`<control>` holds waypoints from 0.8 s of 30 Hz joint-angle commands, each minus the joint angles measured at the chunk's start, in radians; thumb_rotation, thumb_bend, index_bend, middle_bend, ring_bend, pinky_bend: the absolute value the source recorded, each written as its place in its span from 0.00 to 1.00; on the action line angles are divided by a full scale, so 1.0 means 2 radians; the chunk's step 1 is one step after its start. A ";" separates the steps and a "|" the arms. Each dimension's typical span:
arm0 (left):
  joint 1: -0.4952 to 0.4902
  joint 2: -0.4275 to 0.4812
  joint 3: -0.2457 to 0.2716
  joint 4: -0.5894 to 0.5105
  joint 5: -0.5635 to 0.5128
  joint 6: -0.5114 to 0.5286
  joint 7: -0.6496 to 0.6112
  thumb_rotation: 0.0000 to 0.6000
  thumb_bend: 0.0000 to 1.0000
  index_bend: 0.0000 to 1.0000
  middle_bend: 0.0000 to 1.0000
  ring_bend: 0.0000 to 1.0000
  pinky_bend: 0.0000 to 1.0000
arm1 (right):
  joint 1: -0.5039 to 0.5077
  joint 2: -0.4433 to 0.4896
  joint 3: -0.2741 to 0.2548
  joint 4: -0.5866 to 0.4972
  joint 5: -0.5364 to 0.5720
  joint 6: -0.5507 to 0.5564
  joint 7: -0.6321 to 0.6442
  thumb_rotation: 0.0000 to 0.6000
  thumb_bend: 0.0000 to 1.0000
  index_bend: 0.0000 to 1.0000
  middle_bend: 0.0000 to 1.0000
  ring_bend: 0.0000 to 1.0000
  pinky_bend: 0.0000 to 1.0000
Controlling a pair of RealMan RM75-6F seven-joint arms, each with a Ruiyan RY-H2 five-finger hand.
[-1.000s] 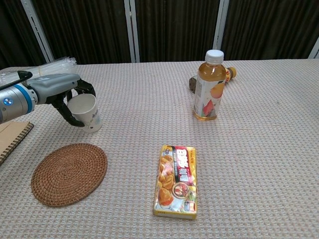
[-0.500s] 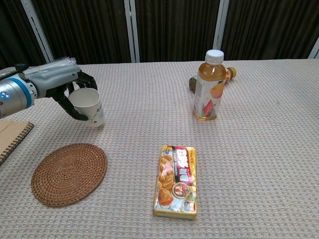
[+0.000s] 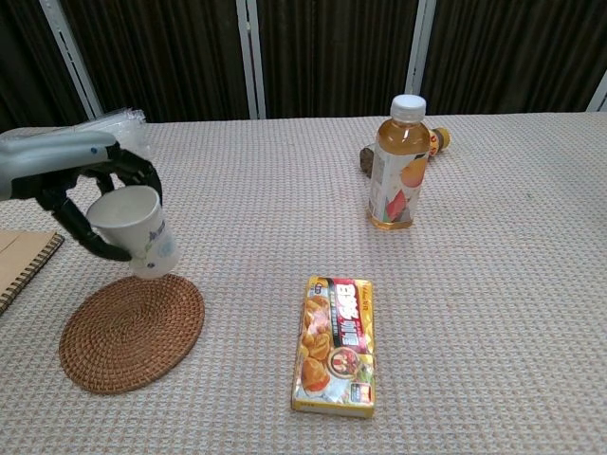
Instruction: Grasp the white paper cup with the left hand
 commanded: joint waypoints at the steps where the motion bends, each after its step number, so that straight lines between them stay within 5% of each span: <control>1: 0.012 0.013 0.023 -0.015 0.004 -0.003 0.013 1.00 0.14 0.42 0.38 0.32 0.44 | -0.001 0.001 0.000 -0.003 -0.001 0.001 0.000 1.00 0.00 0.00 0.00 0.00 0.00; 14: 0.014 -0.009 0.046 -0.007 -0.018 -0.005 0.059 1.00 0.09 0.36 0.32 0.28 0.41 | -0.003 0.007 0.002 -0.003 -0.005 0.002 0.005 1.00 0.00 0.00 0.00 0.00 0.00; 16: 0.014 -0.012 0.047 -0.007 -0.020 -0.001 0.067 1.00 0.03 0.22 0.18 0.16 0.31 | -0.003 0.007 0.002 -0.003 -0.005 0.001 0.006 1.00 0.00 0.00 0.00 0.00 0.00; 18: 0.014 -0.013 0.049 -0.007 -0.016 0.002 0.072 1.00 0.00 0.03 0.02 0.02 0.10 | -0.004 0.008 0.002 -0.002 -0.004 0.001 0.007 1.00 0.00 0.00 0.00 0.00 0.00; 20: 0.015 -0.010 0.051 -0.010 -0.009 0.006 0.070 1.00 0.00 0.00 0.00 0.00 0.01 | -0.004 0.008 0.002 -0.002 -0.004 0.000 0.008 1.00 0.00 0.00 0.00 0.00 0.00; 24: 0.028 0.011 0.053 -0.034 0.021 0.026 0.030 1.00 0.00 0.00 0.00 0.00 0.00 | -0.006 0.011 0.003 -0.005 -0.005 0.002 0.012 1.00 0.00 0.00 0.00 0.00 0.00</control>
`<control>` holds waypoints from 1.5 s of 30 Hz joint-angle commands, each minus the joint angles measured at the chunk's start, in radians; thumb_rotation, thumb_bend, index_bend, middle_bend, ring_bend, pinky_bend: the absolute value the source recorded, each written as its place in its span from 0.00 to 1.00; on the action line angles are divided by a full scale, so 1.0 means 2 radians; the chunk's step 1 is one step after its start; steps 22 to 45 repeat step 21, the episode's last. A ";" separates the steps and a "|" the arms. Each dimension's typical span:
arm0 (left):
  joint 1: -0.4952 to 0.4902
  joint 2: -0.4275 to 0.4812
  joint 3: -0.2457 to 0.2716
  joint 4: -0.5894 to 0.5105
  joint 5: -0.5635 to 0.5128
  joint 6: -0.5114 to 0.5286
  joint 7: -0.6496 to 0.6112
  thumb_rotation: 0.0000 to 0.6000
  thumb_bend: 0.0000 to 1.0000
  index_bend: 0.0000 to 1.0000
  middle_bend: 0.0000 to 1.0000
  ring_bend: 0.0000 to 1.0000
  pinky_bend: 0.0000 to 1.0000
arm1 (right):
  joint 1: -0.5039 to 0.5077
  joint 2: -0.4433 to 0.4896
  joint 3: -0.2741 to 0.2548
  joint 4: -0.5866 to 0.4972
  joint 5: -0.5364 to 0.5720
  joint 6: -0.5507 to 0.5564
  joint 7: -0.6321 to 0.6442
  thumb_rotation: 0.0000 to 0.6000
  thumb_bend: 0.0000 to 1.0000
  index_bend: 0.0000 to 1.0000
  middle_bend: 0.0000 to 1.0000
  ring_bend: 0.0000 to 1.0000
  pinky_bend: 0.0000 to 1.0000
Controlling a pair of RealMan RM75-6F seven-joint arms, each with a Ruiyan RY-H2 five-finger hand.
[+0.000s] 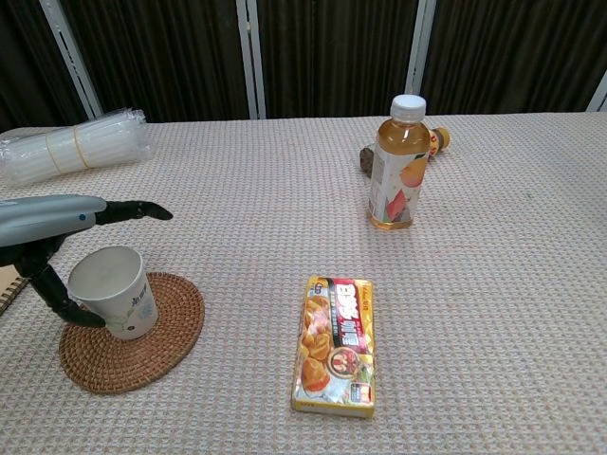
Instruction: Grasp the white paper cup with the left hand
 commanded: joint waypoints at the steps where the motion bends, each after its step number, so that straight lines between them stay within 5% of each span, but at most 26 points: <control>1: 0.016 0.026 0.002 -0.025 0.035 0.030 -0.037 1.00 0.00 0.00 0.00 0.00 0.00 | -0.001 0.002 0.000 -0.002 -0.002 0.002 0.002 1.00 0.00 0.00 0.00 0.00 0.00; 10: 0.108 0.114 0.012 -0.071 0.104 0.209 -0.030 1.00 0.00 0.00 0.00 0.00 0.00 | -0.008 0.010 -0.007 -0.017 -0.020 0.010 0.007 1.00 0.00 0.00 0.00 0.00 0.00; 16: 0.180 0.116 0.024 -0.047 0.119 0.315 -0.019 1.00 0.00 0.00 0.00 0.00 0.00 | -0.012 0.018 -0.012 -0.028 -0.035 0.015 0.014 1.00 0.00 0.00 0.00 0.00 0.00; 21: 0.211 0.116 0.027 -0.022 0.116 0.345 -0.025 1.00 0.00 0.00 0.00 0.00 0.00 | -0.015 0.024 -0.013 -0.032 -0.044 0.020 0.023 1.00 0.00 0.00 0.00 0.00 0.00; 45: 0.211 0.116 0.027 -0.022 0.116 0.345 -0.025 1.00 0.00 0.00 0.00 0.00 0.00 | -0.015 0.024 -0.013 -0.032 -0.044 0.020 0.023 1.00 0.00 0.00 0.00 0.00 0.00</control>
